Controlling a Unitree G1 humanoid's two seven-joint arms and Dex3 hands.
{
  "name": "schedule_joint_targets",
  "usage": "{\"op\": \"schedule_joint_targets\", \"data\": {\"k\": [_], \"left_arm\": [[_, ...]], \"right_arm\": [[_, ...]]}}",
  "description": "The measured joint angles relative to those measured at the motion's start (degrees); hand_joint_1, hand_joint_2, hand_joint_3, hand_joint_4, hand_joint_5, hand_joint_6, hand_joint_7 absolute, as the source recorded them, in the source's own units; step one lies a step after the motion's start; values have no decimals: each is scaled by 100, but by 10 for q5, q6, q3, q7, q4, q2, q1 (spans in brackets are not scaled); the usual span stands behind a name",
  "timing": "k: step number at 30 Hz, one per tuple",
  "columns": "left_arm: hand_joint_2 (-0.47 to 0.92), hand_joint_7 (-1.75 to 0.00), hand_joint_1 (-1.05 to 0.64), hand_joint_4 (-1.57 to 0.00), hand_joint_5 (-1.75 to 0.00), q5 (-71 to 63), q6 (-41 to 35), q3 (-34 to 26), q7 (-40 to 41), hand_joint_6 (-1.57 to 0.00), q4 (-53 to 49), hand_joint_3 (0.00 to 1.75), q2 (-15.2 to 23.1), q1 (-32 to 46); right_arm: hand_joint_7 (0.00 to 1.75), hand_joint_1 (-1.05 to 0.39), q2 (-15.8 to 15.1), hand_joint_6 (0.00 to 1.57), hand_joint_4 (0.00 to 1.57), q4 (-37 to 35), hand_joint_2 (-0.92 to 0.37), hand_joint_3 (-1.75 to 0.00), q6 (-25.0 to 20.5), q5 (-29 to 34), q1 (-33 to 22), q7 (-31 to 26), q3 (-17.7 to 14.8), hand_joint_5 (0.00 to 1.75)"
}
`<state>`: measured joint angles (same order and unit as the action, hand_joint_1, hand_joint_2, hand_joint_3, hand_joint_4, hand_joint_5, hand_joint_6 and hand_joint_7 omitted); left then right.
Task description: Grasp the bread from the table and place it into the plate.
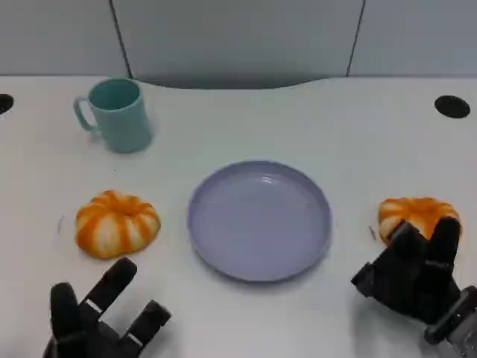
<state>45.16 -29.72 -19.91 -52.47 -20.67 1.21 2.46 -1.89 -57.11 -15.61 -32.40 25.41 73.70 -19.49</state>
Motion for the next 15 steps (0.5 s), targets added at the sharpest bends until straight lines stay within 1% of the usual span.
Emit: {"op": "schedule_joint_targets", "data": {"k": [10,15], "left_arm": [[92,-105,-93,-23,-170,0,-1,0,0,-46,-6,30,1,0],[92,-105,-94,-22,-170,-1,7,1,0,-46,-5,32,1,0]], "right_arm": [[0,-74,0,144,157,4,-92,-29,-1,0,0,0,3,11],[1,-74,0,146,157,9,-92,-26,-8,0,0,-4,2,11]]}}
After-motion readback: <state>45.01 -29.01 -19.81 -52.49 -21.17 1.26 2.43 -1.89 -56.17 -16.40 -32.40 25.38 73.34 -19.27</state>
